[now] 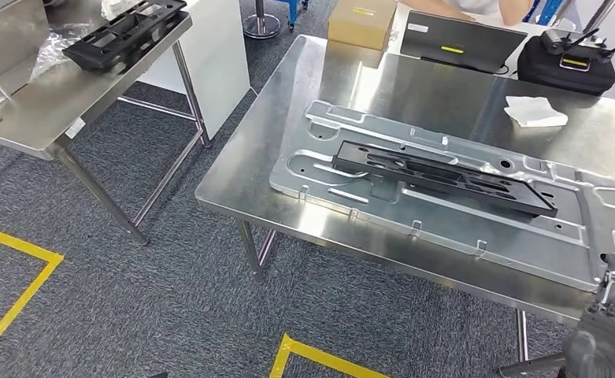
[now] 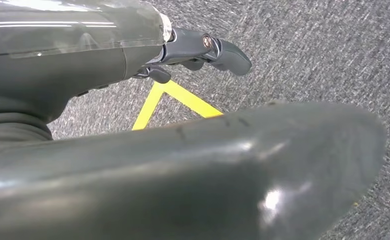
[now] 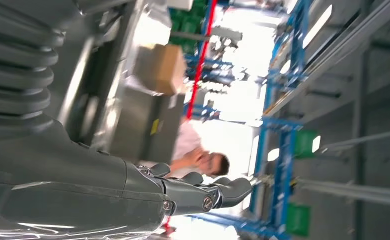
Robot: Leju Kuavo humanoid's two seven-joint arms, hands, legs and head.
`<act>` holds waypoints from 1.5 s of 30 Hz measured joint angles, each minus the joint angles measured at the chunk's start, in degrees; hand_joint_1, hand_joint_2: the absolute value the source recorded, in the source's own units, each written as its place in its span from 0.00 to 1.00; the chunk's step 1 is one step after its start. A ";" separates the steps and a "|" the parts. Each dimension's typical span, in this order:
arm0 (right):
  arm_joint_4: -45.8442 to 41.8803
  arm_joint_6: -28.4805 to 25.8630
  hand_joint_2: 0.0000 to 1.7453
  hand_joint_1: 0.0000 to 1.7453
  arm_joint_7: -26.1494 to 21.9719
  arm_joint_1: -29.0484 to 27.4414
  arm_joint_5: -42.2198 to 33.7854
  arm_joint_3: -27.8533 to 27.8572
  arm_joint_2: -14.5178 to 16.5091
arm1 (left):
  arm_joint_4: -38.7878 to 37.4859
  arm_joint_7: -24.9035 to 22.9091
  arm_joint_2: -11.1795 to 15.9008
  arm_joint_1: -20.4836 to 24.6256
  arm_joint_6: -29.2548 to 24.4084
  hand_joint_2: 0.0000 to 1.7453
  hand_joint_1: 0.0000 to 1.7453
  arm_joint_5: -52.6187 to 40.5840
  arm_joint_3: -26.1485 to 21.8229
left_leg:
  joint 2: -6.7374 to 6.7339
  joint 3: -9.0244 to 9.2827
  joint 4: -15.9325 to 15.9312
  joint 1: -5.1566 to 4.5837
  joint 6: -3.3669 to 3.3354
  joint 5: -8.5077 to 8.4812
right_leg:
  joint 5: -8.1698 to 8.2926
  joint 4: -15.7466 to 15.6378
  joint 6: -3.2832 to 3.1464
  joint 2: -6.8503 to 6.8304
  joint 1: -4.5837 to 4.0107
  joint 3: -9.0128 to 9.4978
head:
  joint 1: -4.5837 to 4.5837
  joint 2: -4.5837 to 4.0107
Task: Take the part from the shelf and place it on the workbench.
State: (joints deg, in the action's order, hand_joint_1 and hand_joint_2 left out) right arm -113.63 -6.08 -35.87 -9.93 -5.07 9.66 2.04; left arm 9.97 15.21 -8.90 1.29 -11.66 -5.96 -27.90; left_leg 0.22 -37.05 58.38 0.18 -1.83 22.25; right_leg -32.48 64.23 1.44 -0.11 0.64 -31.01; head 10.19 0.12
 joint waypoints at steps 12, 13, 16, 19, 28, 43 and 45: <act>5.96 -4.57 0.00 0.00 1.52 -1.32 10.43 6.58 2.27 | 0.01 0.04 -0.54 0.11 0.36 0.00 0.00 -0.20 -0.54 | 0.28 -3.65 15.39 0.48 3.79 9.84 | 7.14 -8.07 -2.83 -2.66 -0.17 -0.93 | -0.04 -0.01; 7.16 -5.18 0.00 0.00 1.73 -1.24 11.76 6.86 2.38 | 0.01 0.04 -0.54 0.13 0.41 0.00 0.00 -0.21 -0.54 | 0.13 -2.52 15.87 0.58 3.99 8.66 | 7.66 -7.83 -2.72 -3.24 -0.16 -1.82 | -0.04 -0.01; 11.52 -7.14 0.00 0.00 2.13 -0.69 15.56 7.86 2.59 | 0.05 0.04 -0.55 0.45 0.62 0.00 0.00 -0.28 -0.56 | -2.49 5.97 6.64 0.61 4.05 5.98 | 8.73 -6.60 -2.04 -4.85 -0.21 -4.06 | -0.04 -0.01; 15.22 -8.02 0.00 0.00 1.92 -0.07 17.00 8.88 2.68 | 0.10 0.06 -0.60 0.85 0.79 0.00 0.00 -0.38 -0.56 | -4.27 10.57 -1.16 -0.13 2.31 7.94 | 9.65 -5.75 -1.00 -6.69 -0.33 -4.71 | -0.04 0.00; 34.23 -9.79 0.00 0.00 2.69 4.83 17.56 13.94 2.41 | 0.10 -0.14 -0.65 0.71 1.09 0.00 0.00 -1.27 -0.67 | 0.87 3.60 -1.53 -0.37 -0.52 1.57 | -1.40 8.89 0.74 -0.11 0.35 -6.96 | -0.04 -0.01; 90.02 -16.94 0.00 0.00 6.36 15.14 20.41 25.66 -4.98 | 0.10 0.42 -0.46 0.21 1.67 0.00 0.00 -2.39 -1.07 | 0.24 -3.67 15.89 0.68 3.66 9.06 | 6.71 -8.96 -2.34 -2.71 -0.09 0.06 | 0.14 -0.01; 92.12 -16.48 0.00 0.00 7.05 15.41 20.29 26.09 -5.13 | 0.10 0.43 -0.38 0.23 1.65 0.00 0.00 -2.41 -1.17 | -0.46 0.42 13.06 0.81 3.88 6.14 | 7.49 -8.13 -2.04 -4.18 -0.12 -1.86 | 0.15 0.00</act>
State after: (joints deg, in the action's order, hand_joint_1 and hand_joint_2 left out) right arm -21.52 -22.56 -28.82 5.47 15.22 35.75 -3.09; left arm 10.08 15.64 -9.28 1.52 -10.01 -8.37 -29.08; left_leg -0.24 -36.63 71.44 0.99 2.05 28.40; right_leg -24.99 56.11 -0.60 -4.29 0.52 -32.87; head 10.33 0.12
